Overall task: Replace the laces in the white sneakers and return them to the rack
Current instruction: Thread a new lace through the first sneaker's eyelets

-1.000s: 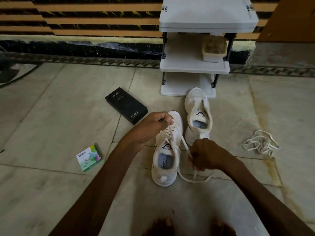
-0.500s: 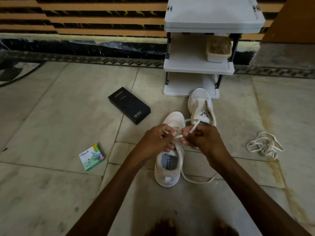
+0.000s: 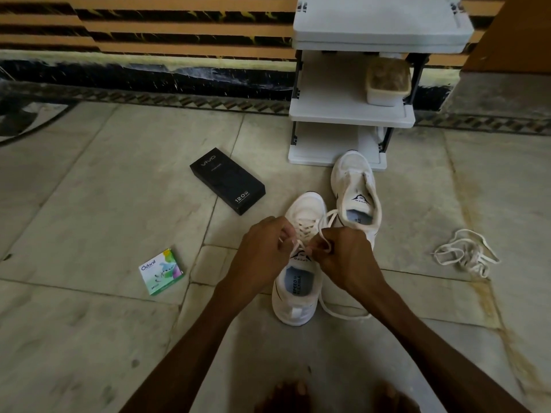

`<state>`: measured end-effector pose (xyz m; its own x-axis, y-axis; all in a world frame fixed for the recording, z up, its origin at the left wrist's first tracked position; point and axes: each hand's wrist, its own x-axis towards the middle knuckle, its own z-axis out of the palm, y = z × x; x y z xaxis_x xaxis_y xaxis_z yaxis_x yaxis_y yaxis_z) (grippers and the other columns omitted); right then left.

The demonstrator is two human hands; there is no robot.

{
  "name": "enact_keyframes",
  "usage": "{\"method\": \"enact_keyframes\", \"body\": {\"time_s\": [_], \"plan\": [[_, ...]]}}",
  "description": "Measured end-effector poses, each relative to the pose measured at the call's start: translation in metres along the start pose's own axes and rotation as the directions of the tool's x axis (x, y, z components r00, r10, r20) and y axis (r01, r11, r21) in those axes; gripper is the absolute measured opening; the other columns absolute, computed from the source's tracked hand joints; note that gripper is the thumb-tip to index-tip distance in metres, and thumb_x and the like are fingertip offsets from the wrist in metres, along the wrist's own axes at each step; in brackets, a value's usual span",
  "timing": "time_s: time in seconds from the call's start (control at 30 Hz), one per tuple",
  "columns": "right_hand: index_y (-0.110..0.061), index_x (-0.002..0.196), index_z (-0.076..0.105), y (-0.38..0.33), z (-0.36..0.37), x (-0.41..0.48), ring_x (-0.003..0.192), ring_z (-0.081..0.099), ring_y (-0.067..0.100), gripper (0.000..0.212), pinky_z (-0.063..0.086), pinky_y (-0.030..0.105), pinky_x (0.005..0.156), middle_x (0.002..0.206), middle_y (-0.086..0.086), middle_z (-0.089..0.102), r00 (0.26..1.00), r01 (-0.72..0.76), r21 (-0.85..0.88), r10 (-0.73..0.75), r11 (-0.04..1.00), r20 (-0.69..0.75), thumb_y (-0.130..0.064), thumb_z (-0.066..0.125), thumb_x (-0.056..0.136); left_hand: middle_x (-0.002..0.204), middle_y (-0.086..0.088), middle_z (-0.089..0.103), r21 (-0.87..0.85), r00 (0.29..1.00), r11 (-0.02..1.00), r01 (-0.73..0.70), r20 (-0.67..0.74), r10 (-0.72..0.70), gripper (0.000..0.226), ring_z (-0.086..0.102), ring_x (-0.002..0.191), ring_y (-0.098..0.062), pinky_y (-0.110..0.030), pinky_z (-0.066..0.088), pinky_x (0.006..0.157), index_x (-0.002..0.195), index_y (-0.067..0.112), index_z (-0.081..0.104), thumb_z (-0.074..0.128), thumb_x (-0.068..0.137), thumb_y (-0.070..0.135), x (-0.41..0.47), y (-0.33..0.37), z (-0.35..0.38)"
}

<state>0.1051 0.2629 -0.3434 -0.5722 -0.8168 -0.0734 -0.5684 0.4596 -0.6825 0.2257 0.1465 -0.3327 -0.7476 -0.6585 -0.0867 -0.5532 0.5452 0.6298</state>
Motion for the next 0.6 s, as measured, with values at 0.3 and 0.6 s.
{"method": "enact_keyframes", "body": {"time_s": [0.3, 0.6], "plan": [[-0.008, 0.093, 0.073, -0.013, 0.023, -0.002, 0.09, 0.056, 0.03, 0.026, 0.052, 0.039, 0.075, 0.099, 0.012, 0.067, 0.983, 0.158, -0.445, -0.185, 0.882, -0.017, -0.025, 0.076, 0.073, 0.086, 0.01, 0.063, -0.129, 0.98, 0.972, 0.195, 0.06, -0.189, 0.009, 0.059, 0.077, -0.003, -0.011, 0.042, 0.068, 0.097, 0.02, 0.067, 0.066, 0.09, 0.026, -0.005, -0.013, 0.014], [-0.008, 0.093, 0.071, -0.018, 0.032, 0.0, 0.094, 0.054, 0.029, 0.031, 0.049, 0.037, 0.078, 0.099, 0.013, 0.066, 0.991, 0.121, -0.51, -0.132, 0.851, 0.016, -0.032, 0.073, 0.073, 0.101, -0.002, 0.071, -0.227, 0.96, 0.935, 0.274, 0.122, -0.251, 0.019, 0.067, 0.089, -0.013, -0.032, 0.056, 0.087, 0.108, 0.014, 0.07, 0.063, 0.091, 0.02, 0.001, -0.022, 0.013]]}}
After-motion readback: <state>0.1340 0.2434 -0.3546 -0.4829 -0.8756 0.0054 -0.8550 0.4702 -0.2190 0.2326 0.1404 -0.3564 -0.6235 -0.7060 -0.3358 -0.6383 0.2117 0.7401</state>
